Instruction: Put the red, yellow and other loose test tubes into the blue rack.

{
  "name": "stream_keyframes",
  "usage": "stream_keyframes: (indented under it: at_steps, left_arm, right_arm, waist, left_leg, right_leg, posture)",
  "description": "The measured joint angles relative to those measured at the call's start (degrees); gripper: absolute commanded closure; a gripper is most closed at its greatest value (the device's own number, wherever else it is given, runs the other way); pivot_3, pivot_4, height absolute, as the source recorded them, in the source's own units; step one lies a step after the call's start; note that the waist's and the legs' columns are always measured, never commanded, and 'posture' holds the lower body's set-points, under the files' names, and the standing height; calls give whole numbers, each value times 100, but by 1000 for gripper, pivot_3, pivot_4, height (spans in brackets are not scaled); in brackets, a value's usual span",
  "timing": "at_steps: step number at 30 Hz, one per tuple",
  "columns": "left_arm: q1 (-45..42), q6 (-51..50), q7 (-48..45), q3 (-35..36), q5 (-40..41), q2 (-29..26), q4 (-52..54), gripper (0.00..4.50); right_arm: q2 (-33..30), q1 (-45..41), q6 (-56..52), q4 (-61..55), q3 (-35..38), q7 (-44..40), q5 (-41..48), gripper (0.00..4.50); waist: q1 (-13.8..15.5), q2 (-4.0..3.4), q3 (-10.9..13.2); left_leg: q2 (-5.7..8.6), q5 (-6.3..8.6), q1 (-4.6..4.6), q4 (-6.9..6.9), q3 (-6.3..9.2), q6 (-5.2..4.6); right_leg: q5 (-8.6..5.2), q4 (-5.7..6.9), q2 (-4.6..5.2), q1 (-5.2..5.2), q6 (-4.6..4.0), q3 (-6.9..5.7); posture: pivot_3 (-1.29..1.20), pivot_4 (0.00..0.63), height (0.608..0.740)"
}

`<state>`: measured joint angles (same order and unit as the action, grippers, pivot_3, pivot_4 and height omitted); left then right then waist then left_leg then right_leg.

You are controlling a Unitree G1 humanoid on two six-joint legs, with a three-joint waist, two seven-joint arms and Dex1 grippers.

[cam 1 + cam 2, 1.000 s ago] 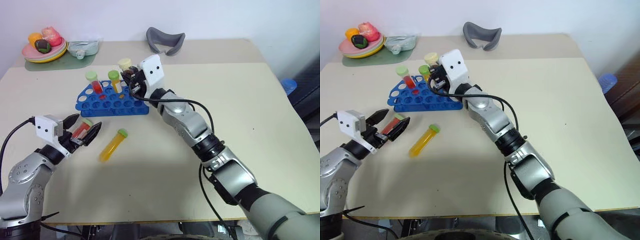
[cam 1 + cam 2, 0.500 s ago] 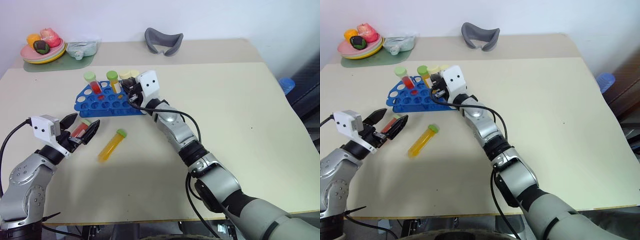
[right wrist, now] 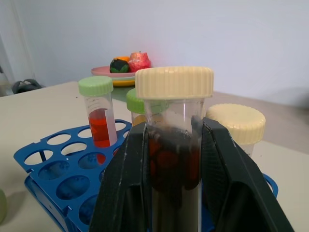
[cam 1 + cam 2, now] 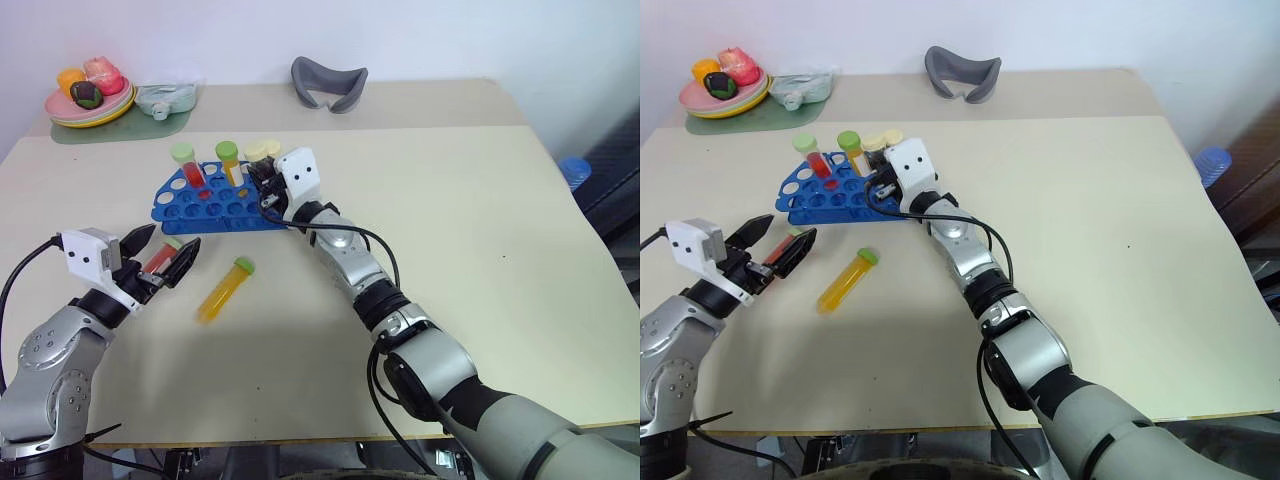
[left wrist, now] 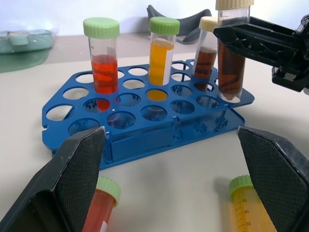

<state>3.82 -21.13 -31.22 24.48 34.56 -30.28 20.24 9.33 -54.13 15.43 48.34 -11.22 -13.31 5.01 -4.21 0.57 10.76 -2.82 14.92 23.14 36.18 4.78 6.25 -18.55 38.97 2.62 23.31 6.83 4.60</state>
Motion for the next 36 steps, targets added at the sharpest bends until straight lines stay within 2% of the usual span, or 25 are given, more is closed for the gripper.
stream_keyframes:
  at_steps: [4, 6, 7, 11, 12, 17, 22, 24, 29, 32, 36]
  left_arm:
    - [-13, -39, 9, -4, 23, 0, 13, 0]
    - [-14, -68, 11, -9, 42, 0, 13, 0]
    - [-15, -78, 12, -9, 49, 0, 14, 0]
    - [-15, -96, 13, -14, 88, 0, 20, 0]
    - [-14, -101, 15, -19, 97, 0, 28, 0]
    - [-16, -188, 49, -45, 115, -4, 143, 0]
    - [-9, -621, 100, -132, 114, -356, 472, 0]
    - [-92, -969, 187, -266, 118, -550, 657, 0]
    - [-663, -2058, 434, -764, 265, -1056, 1220, 0]
    - [-1495, -3321, 902, -1303, 322, -1483, 1438, 0]
    - [-2814, -5627, 1489, -1834, 484, -1532, 1359, 0]
  right_arm:
    - [3, 1, 134, 143, 59, -3, -41, 3698]
    - [4, 1, 169, 170, 87, -68, -38, 2666]
    - [3, 4, 175, 169, 117, -121, -28, 2413]
    - [-12, 68, 182, 109, 232, -283, -18, 289]
    - [-22, 99, 200, 42, 242, -288, -20, 42]
    - [-105, 270, 85, -1010, 349, -383, 66, 42]
    - [-628, 800, -889, -2911, 402, -901, 481, 42]
    - [-1092, 1098, -1524, -3674, 398, -1224, 676, 42]
    - [-2842, 2012, -3022, -5278, 421, -2395, 1175, 42]
    - [-4185, 2729, -3428, -6082, 372, -3383, 1283, 42]
    - [-4936, 3156, -3657, -6652, 356, -4134, 1455, 42]
  waist:
    - [0, 0, 0]
    - [-1, 0, 0]
    - [-1, 0, 0]
    - [-17, -1, 0]
    - [-17, -1, 0]
    - [-7, -1, 1]
    - [22, 0, 0]
    - [39, -1, 0]
    - [34, -1, 1]
    - [37, 0, 4]
    - [-32, 3, 6]
  left_leg:
    - [0, -1, -1, 0, 0, 1]
    - [0, -1, -1, 0, 0, 2]
    - [0, -1, -1, 0, 0, 2]
    - [0, -1, -2, -1, 1, 2]
    - [-1, -2, -2, -1, 1, 3]
    - [-1, -2, -2, -1, 2, 3]
    - [1, -1, 0, -1, 3, 3]
    - [2, -1, 1, 0, 4, 2]
    - [4, 0, 1, -1, 7, 0]
    - [4, 1, 1, 3, 8, -2]
    - [3, 2, -14, 5, 4, -5]
  right_leg:
    - [0, 1, 0, 0, 0, 0]
    - [0, 1, 0, 0, 0, 0]
    - [0, 1, 0, 0, 0, 0]
    - [0, 5, -1, 1, 0, 0]
    - [0, 5, -1, 1, 0, 0]
    - [0, 5, -1, 1, 0, 0]
    - [0, 3, 2, -1, 0, 0]
    - [0, 1, 2, -4, 0, 0]
    - [-1, -3, 0, -7, 1, 0]
    - [-2, -3, -1, -9, 2, 0]
    - [-2, 4, -12, -14, 2, 12]
  posture:
    - [0, 150, 740]
    - [0, 150, 740]
    - [0, 150, 740]
    - [0, 150, 740]
    - [0, 150, 740]
    - [0, 150, 740]
    - [0, 150, 740]
    - [0, 150, 740]
    - [0, 150, 740]
    - [0, 150, 740]
    - [0, 150, 740]
